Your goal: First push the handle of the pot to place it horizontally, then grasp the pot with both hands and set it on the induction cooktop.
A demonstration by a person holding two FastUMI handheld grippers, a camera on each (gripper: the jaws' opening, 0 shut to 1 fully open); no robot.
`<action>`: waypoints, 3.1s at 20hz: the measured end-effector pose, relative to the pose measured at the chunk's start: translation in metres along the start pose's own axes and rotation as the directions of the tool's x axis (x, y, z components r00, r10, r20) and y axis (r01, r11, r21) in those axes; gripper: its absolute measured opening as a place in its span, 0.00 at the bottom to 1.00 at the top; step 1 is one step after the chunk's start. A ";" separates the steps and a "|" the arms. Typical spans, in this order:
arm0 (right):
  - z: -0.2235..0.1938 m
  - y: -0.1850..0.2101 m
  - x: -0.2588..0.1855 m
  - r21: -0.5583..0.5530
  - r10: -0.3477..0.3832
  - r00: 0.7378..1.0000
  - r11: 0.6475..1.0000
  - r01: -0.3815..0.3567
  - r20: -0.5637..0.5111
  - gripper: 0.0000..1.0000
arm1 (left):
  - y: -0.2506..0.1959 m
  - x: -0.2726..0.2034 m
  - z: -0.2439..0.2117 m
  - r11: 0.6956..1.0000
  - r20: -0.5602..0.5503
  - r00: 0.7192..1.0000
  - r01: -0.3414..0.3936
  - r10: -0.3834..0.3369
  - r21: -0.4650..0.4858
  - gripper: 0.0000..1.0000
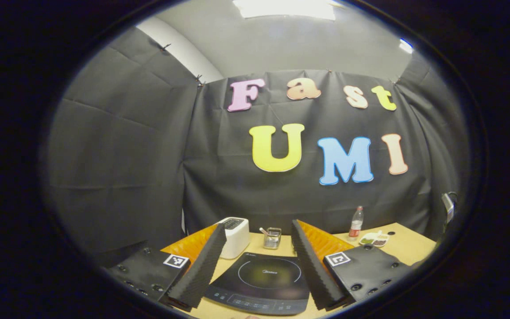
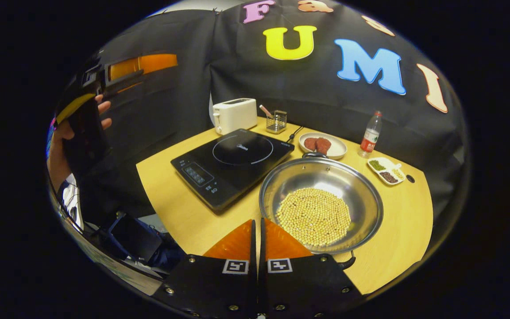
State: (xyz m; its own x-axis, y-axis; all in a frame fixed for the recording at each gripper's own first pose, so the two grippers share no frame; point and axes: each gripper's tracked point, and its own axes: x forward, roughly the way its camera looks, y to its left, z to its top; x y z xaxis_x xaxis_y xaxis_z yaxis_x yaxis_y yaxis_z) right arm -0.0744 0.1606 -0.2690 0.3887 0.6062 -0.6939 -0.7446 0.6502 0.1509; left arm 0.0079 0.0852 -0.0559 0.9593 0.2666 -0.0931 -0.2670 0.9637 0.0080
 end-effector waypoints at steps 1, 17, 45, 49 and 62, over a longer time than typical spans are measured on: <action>-0.009 -0.004 0.002 0.000 0.014 1.000 1.000 -0.014 -0.022 0.02 | -0.008 0.002 -0.003 1.000 -0.004 1.000 -0.002 0.002 0.005 0.96; -0.074 -0.058 0.015 0.029 0.095 0.974 0.995 -0.091 -0.208 0.01 | -0.081 0.038 -0.019 0.999 -0.038 0.999 0.023 -0.022 0.031 0.99; -0.086 -0.224 0.011 0.172 -0.211 0.947 0.951 0.256 -0.240 0.01 | -0.131 0.029 -0.026 0.997 -0.038 0.999 -0.026 0.029 0.072 0.99; -0.077 -0.244 0.011 0.201 -0.251 0.944 0.934 0.294 -0.215 0.01 | -0.138 0.029 -0.030 0.996 -0.044 0.998 -0.045 0.049 0.079 0.99; -0.024 -0.281 -0.021 0.324 -0.344 0.938 0.893 0.312 0.045 0.26 | -0.191 0.036 -0.080 0.991 -0.126 0.992 -0.004 0.020 0.131 0.99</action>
State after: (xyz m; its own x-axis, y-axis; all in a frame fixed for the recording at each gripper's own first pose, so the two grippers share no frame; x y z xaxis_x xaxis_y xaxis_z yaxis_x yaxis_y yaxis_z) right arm 0.1136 -0.0454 -0.3133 0.6447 0.3657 -0.6713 -0.3678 0.9182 0.1470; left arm 0.0858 -0.0908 -0.1401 0.9344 0.2819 -0.2178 -0.2564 0.9566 0.1384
